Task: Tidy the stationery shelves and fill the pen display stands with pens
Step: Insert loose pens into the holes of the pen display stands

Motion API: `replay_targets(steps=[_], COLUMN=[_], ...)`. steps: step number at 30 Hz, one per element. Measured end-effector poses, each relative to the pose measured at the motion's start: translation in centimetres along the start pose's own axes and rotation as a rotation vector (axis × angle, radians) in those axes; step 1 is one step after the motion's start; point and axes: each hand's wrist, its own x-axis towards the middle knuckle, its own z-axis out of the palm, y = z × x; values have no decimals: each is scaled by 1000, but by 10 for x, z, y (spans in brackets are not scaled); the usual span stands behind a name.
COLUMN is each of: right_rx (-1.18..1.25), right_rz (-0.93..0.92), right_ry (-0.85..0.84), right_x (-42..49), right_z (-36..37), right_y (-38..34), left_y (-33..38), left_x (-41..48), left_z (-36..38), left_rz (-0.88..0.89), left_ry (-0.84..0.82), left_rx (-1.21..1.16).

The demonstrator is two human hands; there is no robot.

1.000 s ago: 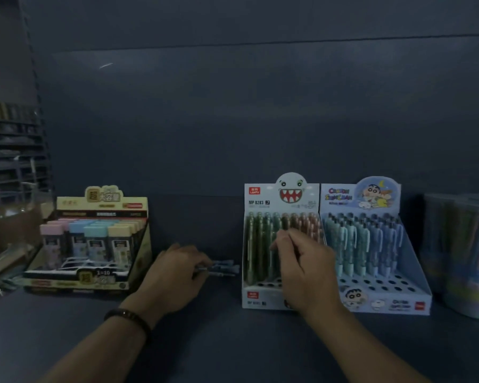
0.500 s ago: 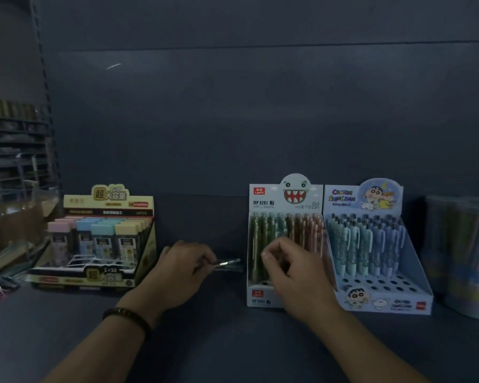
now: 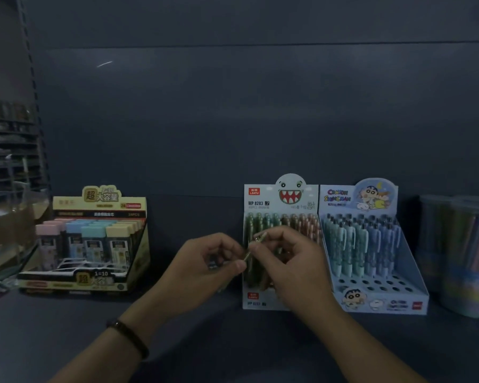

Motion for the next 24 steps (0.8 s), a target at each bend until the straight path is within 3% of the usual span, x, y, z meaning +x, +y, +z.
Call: replay_targets(steps=[3,13,24], right_rx=[151,265,263], right_rz=[79,137,154], right_ry=[2,77,94], right_x=[2,8,9], right_z=[-2,-10,-8], right_y=[-4,3,-2], left_y=[1,-1,-2], left_x=[1,-2,1], left_z=[1,-5,4], left_rz=[-28,-50,-72], left_ry=[20,-140,-12], left_rx=[-1,80,143])
